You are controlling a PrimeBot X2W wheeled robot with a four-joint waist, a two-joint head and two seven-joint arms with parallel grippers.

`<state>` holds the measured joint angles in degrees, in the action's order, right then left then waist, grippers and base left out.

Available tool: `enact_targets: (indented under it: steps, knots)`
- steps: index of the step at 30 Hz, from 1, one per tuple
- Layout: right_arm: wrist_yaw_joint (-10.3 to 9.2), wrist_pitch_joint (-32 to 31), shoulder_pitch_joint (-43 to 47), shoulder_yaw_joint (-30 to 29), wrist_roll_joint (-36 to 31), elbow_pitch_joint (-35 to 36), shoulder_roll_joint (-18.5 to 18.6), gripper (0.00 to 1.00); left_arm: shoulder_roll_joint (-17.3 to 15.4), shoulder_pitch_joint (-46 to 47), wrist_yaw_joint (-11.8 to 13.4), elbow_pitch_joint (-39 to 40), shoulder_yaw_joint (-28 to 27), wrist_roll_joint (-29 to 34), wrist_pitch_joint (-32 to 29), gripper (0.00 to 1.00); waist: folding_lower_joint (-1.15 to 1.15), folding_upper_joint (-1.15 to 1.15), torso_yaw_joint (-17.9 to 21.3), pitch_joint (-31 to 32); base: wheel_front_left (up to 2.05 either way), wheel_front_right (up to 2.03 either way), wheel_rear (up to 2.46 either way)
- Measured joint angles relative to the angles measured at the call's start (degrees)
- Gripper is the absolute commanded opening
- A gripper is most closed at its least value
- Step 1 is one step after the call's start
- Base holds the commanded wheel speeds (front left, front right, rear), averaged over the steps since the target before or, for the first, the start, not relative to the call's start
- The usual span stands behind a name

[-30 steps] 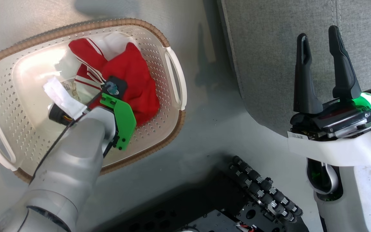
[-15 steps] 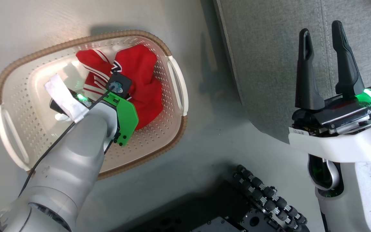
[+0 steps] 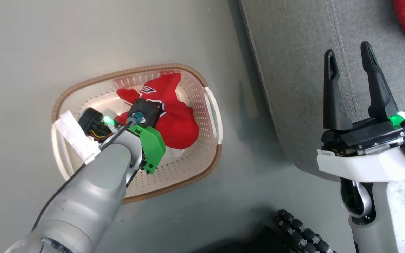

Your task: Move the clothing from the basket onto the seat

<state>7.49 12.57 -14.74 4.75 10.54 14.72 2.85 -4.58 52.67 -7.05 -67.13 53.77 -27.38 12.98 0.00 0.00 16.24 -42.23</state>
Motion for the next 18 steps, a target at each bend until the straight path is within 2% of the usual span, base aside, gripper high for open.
enact_targets:
  steps: [5, 8, 18]
  knots:
    - [0.00, -1.9, 1.7, -0.4, -0.7, 0.2, 0.2, 1.00, 0.1, -2.7, 0.6, 4.4, -2.2, -1.8, 1.7, 0.00, 0.00, 0.00, -2.1, 4.5, 0.00, 0.00, 0.00]
    - [0.00, -3.1, 2.7, -0.4, -0.7, 0.1, 0.6, 1.00, -0.4, -4.7, 2.1, 8.3, -4.1, -2.9, 1.8, 0.00, 0.00, 0.00, -3.5, 7.4, 0.00, 0.00, 0.00]
    - [0.00, -6.3, 6.7, -0.9, -0.6, -0.1, 1.5, 1.00, -7.3, -15.3, 8.4, 35.9, -15.2, -2.2, 2.0, 0.00, 0.00, 0.00, -8.1, 17.4, 0.00, 0.00, 0.00]
